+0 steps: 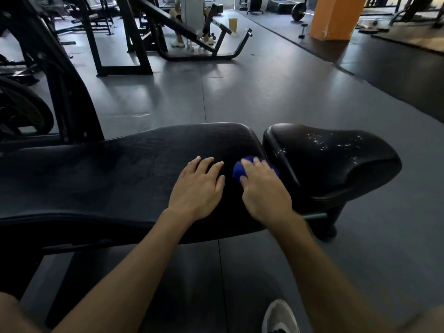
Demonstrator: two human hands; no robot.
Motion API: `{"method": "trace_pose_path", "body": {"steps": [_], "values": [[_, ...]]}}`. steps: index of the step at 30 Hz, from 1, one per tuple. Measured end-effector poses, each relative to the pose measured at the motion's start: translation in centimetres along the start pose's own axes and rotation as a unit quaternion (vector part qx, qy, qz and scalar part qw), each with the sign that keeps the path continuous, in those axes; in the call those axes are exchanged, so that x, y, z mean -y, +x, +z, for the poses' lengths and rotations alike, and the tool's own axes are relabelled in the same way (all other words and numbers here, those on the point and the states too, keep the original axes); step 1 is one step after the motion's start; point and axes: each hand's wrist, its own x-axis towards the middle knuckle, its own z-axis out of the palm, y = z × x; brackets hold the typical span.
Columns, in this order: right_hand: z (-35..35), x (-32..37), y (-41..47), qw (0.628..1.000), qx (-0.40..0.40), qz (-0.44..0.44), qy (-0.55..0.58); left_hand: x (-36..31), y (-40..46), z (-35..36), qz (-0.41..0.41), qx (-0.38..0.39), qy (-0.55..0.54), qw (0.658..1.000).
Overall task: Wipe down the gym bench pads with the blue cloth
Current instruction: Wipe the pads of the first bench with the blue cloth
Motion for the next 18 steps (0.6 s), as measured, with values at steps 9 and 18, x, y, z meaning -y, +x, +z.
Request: {"method": "trace_pose_path", "body": {"steps": [9,18], "values": [[0.2,-0.8,2.3,1.000,0.010,-0.001,0.019,0.7,0.4,-0.8,0.011,0.021,0.018,1.000],[2.7,3.3,13.8,0.990,0.125,-0.057,-0.029,5.2,-1.2,-2.1,-0.078,0.060,0.032,0.995]]}}
